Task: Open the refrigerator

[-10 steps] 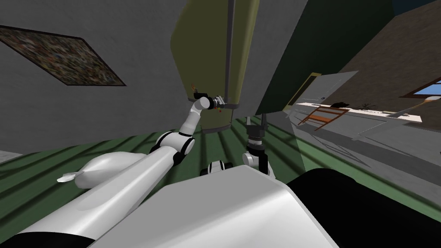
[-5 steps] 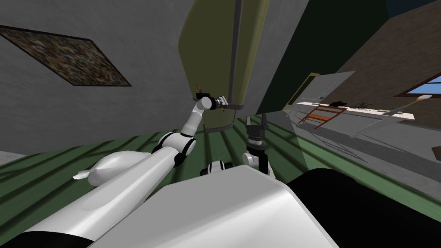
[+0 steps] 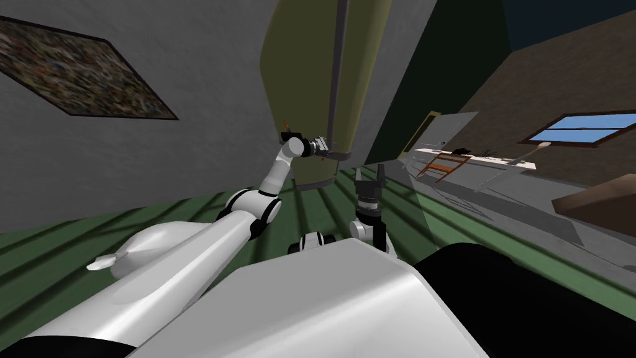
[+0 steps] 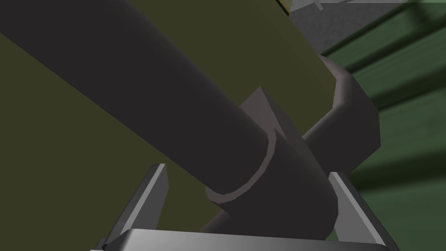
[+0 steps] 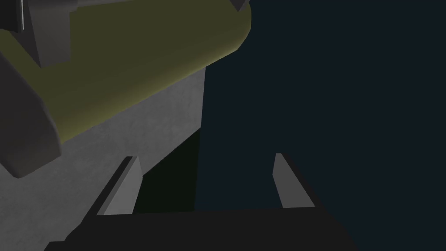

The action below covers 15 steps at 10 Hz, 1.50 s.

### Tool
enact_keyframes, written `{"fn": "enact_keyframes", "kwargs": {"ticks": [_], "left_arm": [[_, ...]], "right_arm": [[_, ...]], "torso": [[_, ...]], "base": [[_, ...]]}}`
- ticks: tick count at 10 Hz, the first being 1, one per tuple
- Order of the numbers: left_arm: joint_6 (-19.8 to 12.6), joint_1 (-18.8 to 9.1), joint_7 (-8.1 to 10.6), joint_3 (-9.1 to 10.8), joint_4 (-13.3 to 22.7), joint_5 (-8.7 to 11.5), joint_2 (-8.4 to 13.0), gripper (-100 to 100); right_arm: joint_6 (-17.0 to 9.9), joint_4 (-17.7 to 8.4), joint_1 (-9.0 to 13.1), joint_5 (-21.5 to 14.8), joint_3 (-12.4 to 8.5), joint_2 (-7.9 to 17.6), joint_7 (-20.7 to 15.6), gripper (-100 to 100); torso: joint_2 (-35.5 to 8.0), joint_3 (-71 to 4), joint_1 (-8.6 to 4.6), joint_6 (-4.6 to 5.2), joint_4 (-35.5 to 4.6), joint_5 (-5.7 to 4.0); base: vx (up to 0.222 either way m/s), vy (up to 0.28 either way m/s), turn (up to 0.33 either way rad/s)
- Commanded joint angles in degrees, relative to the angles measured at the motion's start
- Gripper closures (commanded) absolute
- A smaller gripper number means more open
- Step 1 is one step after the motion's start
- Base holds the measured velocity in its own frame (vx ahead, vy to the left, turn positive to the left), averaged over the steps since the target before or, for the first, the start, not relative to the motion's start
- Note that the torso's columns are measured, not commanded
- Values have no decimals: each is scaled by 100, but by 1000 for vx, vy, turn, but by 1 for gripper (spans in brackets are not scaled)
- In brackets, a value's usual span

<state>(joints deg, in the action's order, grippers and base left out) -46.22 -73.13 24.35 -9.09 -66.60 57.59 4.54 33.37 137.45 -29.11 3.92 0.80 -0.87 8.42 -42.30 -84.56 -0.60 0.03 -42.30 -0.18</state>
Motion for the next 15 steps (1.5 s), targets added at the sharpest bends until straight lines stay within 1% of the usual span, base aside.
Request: {"fn": "enact_keyframes", "kwargs": {"ticks": [1,3,4,6,8,9,10,11,15], "left_arm": [[-8,-178,88,183,274,-133,344,-100],[-3,-339,127,327,533,-219,603,-100],[-3,-339,127,327,533,-219,603,-100],[2,-500,167,471,791,-304,862,-100],[8,-661,206,615,1049,-389,1122,-100],[8,-661,206,615,1049,-389,1122,-100],[-69,-529,299,545,918,-454,1064,-100],[-89,-526,301,543,930,-453,1067,0],[-112,-493,298,527,951,-458,1059,0]], "right_arm": [[0,0,1,0,1,0,0,0],[0,0,0,0,0,0,0,0],[0,0,0,0,0,0,0,0],[0,0,0,0,0,0,0,0],[0,0,0,0,0,0,0,0],[0,0,0,0,-1,1,0,0],[0,0,-1,0,-1,0,0,0],[0,0,-2,0,-1,0,0,0],[0,0,-2,0,-1,0,0,0]], "torso": [[-1,-3,3,10,-9,-1],[-17,10,64,-1,-14,21],[-19,12,81,-6,-15,27],[-8,3,78,-11,-19,30],[-23,13,89,-13,-34,35],[-37,22,81,-8,-41,31],[-47,30,84,-21,-57,34],[-37,25,79,-15,-39,30],[-2,2,58,-3,-3,18]], "base": [[-72,11,-332],[-69,30,-324],[-49,31,-101],[-59,25,-236],[-64,28,-384],[-60,29,-138],[-17,6,-11],[0,0,0],[0,0,0]]}}
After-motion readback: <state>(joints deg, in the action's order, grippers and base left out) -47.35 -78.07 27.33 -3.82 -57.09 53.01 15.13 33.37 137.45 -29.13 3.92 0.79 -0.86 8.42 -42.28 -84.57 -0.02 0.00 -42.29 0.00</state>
